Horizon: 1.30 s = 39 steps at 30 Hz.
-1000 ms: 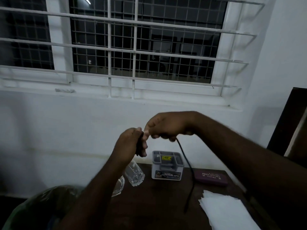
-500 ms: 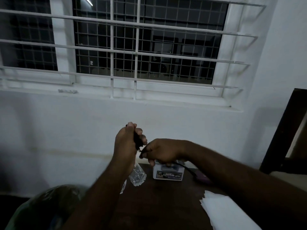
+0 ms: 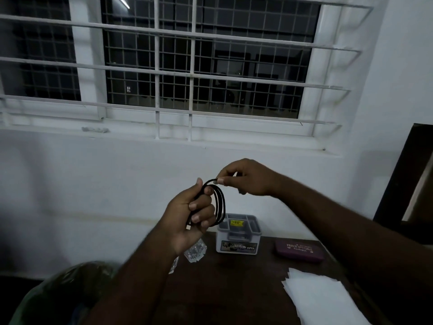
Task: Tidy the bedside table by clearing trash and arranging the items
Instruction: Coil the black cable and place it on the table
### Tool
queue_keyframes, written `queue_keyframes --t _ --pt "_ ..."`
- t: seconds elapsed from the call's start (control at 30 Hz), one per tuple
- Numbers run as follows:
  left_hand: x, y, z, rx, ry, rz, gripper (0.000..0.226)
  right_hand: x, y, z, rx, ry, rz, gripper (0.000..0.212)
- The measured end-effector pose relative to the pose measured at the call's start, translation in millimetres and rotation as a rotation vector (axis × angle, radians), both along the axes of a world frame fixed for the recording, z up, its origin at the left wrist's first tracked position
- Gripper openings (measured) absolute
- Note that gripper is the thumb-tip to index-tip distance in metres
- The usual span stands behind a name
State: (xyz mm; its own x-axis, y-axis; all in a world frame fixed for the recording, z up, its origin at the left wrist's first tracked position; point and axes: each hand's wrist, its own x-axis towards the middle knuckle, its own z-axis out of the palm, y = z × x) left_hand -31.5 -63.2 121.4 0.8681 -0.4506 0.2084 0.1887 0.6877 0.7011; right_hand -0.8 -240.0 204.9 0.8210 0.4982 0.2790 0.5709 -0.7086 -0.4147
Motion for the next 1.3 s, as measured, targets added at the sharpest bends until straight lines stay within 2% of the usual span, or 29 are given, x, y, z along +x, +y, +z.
queue_keyframes --t 0.17,0.23,0.3,0.37,0.47,0.53,0.6,0.73,0.93,1.13,1.3 --pt "2.5 -1.6 -10.0 -0.113 0.011 -0.102 0.036 -1.1 10.5 -43.3 0.09 -0.037 0.001 0.022" --pt "1.6 -5.3 -13.9 -0.13 0.012 -0.148 0.038 -2.6 11.9 -54.5 0.189 -0.023 -0.011 0.02" --pt "-0.1 -8.5 -16.6 -0.124 0.013 -0.162 0.039 -5.1 9.3 -63.1 0.339 0.098 -0.005 0.014" --pt "-0.8 -11.0 -19.0 -0.098 0.022 -0.141 0.04 -11.0 2.5 -70.0 0.509 0.306 -0.008 0.013" --pt "0.5 -13.7 -23.5 -0.063 0.038 -0.094 0.038 -22.1 -9.6 -83.7 0.746 0.598 0.032 0.022" --pt "2.7 -16.5 -28.5 -0.011 0.053 -0.054 0.036 -28.8 -16.8 -91.9 0.885 0.715 0.067 0.03" --pt "2.9 -21.0 -33.4 0.037 0.069 -0.033 0.035 -32.3 -22.0 -100.8 0.896 0.723 0.064 0.033" --pt "3.2 -32.4 -43.4 0.057 0.095 -0.081 0.035 -38.2 -28.0 -115.8 0.797 0.667 0.04 0.025" --pt "8.6 -42.4 -63.1 0.047 0.097 -0.185 0.035 -45.2 -33.1 -138.4 0.924 0.683 0.019 0.022" --pt "10.4 -50.9 -72.8 0.168 0.131 -0.035 0.038 -39.3 -30.8 -160.5 1.12 0.737 -0.025 0.022" --pt "12.3 -56.9 -70.6 0.287 0.097 0.146 0.034 -32.6 -31.2 -162.9 1.281 0.854 0.001 0.036"
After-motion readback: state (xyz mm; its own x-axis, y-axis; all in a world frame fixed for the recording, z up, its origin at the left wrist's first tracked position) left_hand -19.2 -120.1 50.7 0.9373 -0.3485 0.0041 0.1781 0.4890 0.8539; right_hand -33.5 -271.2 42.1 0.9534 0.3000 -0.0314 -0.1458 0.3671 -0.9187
